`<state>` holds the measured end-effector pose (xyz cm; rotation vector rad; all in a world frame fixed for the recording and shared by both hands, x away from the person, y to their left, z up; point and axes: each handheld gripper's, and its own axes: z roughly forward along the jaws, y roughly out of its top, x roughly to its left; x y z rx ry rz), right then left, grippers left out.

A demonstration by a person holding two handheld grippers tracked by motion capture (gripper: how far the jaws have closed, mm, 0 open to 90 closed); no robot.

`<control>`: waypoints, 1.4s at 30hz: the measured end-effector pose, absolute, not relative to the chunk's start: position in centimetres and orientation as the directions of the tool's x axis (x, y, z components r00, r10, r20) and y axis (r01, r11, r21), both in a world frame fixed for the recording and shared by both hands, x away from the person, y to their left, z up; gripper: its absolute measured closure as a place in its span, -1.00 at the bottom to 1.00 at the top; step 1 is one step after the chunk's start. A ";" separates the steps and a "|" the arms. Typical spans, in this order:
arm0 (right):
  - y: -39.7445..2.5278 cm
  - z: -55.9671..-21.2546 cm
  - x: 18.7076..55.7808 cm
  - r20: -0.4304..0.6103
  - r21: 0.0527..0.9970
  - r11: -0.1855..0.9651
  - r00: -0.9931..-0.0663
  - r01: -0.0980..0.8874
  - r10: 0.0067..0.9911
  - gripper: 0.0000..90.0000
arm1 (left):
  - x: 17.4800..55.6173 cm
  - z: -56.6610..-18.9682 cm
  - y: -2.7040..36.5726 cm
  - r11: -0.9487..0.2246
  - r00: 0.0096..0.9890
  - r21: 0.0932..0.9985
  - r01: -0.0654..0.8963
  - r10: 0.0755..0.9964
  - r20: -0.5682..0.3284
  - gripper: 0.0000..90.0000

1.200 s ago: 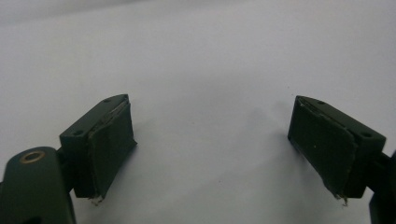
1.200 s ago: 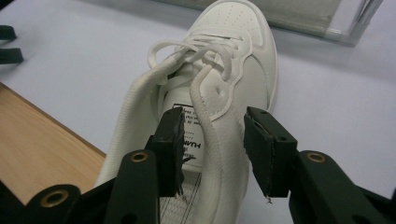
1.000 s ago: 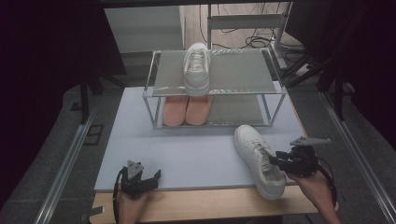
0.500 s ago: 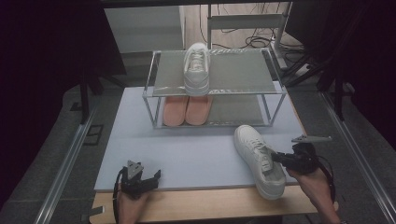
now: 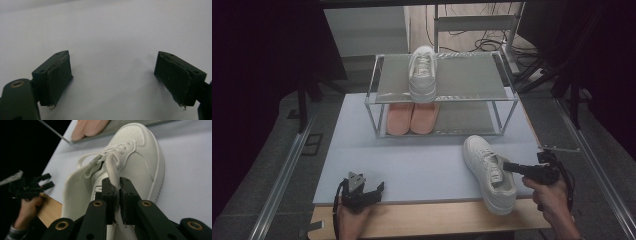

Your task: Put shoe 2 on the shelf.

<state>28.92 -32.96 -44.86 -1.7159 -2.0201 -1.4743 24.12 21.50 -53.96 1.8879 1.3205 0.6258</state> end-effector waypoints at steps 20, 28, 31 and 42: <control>-33.3 -43.4 28.7 0.699 0.580 -0.189 -0.366 0.792 0.614 0.85 | 24.1 -54.0 21.5 -0.200 0.352 0.792 0.577 0.936 -0.020 -0.69; -33.3 -41.9 28.7 0.716 0.590 -0.209 -0.385 0.780 0.582 0.85 | 24.1 -54.0 21.5 -0.200 0.352 0.792 0.577 0.936 -0.021 -0.69; -33.2 -41.3 28.7 0.723 0.592 -0.219 -0.391 0.775 0.570 0.85 | 24.1 -54.0 21.5 -0.199 0.352 0.793 0.576 0.936 -0.020 -0.69; -32.6 -38.9 28.7 0.742 0.597 -0.232 -0.420 0.768 0.522 0.86 | 24.1 -54.0 21.5 -0.196 0.350 0.794 0.575 0.936 -0.023 -0.69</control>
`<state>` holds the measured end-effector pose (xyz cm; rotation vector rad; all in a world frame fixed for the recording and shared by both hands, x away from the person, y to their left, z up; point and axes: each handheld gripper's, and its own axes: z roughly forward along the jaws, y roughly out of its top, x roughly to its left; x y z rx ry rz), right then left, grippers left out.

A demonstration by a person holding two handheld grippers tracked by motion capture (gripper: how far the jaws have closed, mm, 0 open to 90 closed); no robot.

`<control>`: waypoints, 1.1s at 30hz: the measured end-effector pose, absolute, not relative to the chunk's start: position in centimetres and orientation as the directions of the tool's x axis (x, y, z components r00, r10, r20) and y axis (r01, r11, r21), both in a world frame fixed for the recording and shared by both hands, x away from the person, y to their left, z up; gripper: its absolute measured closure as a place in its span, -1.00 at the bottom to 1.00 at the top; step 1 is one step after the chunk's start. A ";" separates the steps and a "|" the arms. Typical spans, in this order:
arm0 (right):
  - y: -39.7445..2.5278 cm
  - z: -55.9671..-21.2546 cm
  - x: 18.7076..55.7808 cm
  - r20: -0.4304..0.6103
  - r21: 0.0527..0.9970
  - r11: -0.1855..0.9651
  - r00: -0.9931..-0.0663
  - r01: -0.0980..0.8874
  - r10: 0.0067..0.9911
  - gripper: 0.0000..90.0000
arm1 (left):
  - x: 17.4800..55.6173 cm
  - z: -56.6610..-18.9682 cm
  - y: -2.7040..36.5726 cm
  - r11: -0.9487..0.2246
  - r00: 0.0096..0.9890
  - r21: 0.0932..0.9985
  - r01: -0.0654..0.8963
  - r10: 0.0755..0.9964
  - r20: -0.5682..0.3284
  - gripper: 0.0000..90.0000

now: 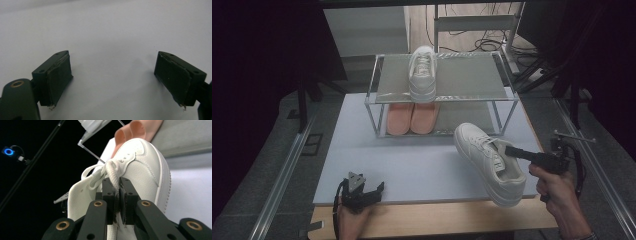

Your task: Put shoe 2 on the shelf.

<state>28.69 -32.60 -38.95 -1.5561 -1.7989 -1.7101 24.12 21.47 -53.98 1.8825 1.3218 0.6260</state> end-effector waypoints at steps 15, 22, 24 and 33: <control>-31.7 -35.9 29.1 0.758 0.599 -0.245 -0.441 0.762 0.482 0.86 | 24.1 -54.0 21.5 -0.199 0.352 0.794 0.574 0.936 -0.020 -0.69; -31.7 -34.3 29.4 0.761 0.608 -0.260 -0.458 0.750 0.459 0.86 | 24.1 -54.0 21.5 -0.200 0.353 0.793 0.576 0.935 -0.021 -0.69; -31.7 -34.1 29.5 0.763 0.608 -0.262 -0.459 0.750 0.456 0.86 | 24.1 -54.0 21.5 -0.200 0.353 0.793 0.576 0.936 -0.021 -0.69; -31.6 -31.7 30.0 0.757 0.623 -0.292 -0.465 0.726 0.458 0.86 | 24.1 -54.0 21.5 -0.200 0.352 0.793 0.576 0.936 -0.020 -0.69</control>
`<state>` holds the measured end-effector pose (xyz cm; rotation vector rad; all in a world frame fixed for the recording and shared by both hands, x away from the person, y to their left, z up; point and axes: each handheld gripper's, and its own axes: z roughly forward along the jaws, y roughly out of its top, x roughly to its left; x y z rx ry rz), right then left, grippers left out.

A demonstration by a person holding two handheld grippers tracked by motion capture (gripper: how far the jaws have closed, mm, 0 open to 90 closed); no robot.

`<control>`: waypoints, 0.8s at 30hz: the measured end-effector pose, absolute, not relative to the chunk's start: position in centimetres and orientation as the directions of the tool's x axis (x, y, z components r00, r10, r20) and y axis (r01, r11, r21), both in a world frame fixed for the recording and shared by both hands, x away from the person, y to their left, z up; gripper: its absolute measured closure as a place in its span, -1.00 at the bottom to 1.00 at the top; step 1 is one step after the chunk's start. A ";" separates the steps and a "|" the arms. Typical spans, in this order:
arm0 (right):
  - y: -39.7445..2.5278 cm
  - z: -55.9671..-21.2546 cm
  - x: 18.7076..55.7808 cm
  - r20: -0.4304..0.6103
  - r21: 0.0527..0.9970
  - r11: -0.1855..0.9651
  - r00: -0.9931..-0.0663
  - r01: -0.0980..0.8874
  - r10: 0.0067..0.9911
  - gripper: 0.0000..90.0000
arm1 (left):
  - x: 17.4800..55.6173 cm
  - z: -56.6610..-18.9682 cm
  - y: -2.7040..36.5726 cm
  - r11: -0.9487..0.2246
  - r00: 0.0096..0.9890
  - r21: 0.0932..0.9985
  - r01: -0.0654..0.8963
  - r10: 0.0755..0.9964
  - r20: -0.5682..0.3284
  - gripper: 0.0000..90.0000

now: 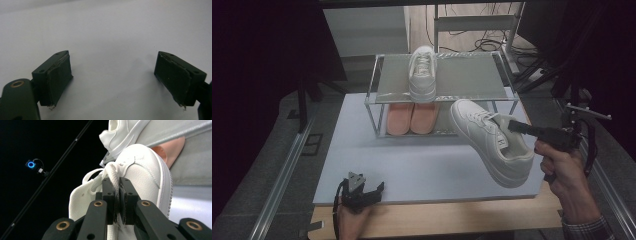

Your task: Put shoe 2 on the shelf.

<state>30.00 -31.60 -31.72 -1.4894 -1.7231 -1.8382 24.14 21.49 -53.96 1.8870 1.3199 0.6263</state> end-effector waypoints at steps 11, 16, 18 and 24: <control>-30.7 -30.1 32.0 0.751 0.633 -0.331 -0.453 0.699 0.480 0.86 | 24.1 -54.0 21.5 -0.201 0.354 0.793 0.576 0.935 -0.020 -0.69; -30.4 -29.7 33.1 0.754 0.632 -0.358 -0.438 0.687 0.489 0.86 | 24.1 -54.0 21.5 -0.200 0.353 0.793 0.576 0.935 -0.020 -0.69; -30.4 -29.6 33.3 0.755 0.632 -0.364 -0.435 0.684 0.491 0.86 | 24.1 -54.0 21.5 -0.200 0.353 0.793 0.575 0.935 -0.020 -0.69; -29.9 -29.2 35.1 0.762 0.624 -0.399 -0.411 0.672 0.500 0.86 | 24.1 -54.0 21.5 -0.201 0.354 0.793 0.576 0.935 -0.020 -0.69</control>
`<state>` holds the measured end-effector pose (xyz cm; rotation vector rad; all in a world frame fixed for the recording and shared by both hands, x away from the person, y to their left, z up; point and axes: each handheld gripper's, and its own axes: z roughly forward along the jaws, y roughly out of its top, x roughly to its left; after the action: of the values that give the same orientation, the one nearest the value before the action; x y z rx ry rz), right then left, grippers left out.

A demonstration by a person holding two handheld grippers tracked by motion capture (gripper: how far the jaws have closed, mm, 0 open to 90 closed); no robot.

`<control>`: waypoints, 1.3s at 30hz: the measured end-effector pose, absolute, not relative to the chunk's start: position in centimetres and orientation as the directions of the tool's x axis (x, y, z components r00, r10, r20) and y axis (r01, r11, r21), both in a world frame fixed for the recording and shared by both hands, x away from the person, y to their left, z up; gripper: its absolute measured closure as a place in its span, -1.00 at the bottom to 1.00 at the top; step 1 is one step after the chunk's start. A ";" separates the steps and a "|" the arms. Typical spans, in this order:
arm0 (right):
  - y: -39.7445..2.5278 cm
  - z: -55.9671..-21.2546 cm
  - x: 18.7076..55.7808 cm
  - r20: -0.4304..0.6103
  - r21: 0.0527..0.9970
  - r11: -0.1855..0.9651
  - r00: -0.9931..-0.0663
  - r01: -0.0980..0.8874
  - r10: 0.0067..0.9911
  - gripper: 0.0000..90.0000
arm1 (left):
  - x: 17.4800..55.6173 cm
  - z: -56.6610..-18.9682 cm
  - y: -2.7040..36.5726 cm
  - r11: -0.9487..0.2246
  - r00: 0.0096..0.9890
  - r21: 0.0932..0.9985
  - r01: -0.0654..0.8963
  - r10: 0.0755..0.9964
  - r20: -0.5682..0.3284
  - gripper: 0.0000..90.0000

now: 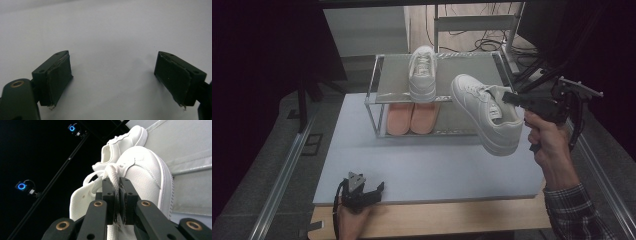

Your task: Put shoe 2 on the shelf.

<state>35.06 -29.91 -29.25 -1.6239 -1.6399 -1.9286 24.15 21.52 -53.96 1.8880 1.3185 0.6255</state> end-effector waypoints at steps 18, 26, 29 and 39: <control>-27.7 -29.4 39.8 0.749 0.629 -0.436 -0.354 0.643 0.560 0.85 | 24.1 -54.0 21.5 -0.200 0.354 0.793 0.576 0.935 -0.021 -0.69; -27.1 -30.1 41.6 0.756 0.620 -0.462 -0.324 0.634 0.568 0.85 | 24.2 -54.0 21.5 -0.200 0.353 0.794 0.574 0.935 -0.020 -0.69; -27.0 -30.3 42.1 0.760 0.615 -0.471 -0.316 0.633 0.568 0.85 | 24.2 -54.0 21.5 -0.200 0.353 0.794 0.574 0.935 -0.020 -0.69; -26.3 -30.8 43.8 0.760 0.613 -0.490 -0.295 0.620 0.578 0.85 | 24.1 -54.0 21.5 -0.200 0.353 0.794 0.574 0.935 -0.021 -0.69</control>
<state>43.82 -26.30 -30.81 -1.8444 -1.5695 -1.9484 24.15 21.51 -53.98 1.8860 1.3179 0.6268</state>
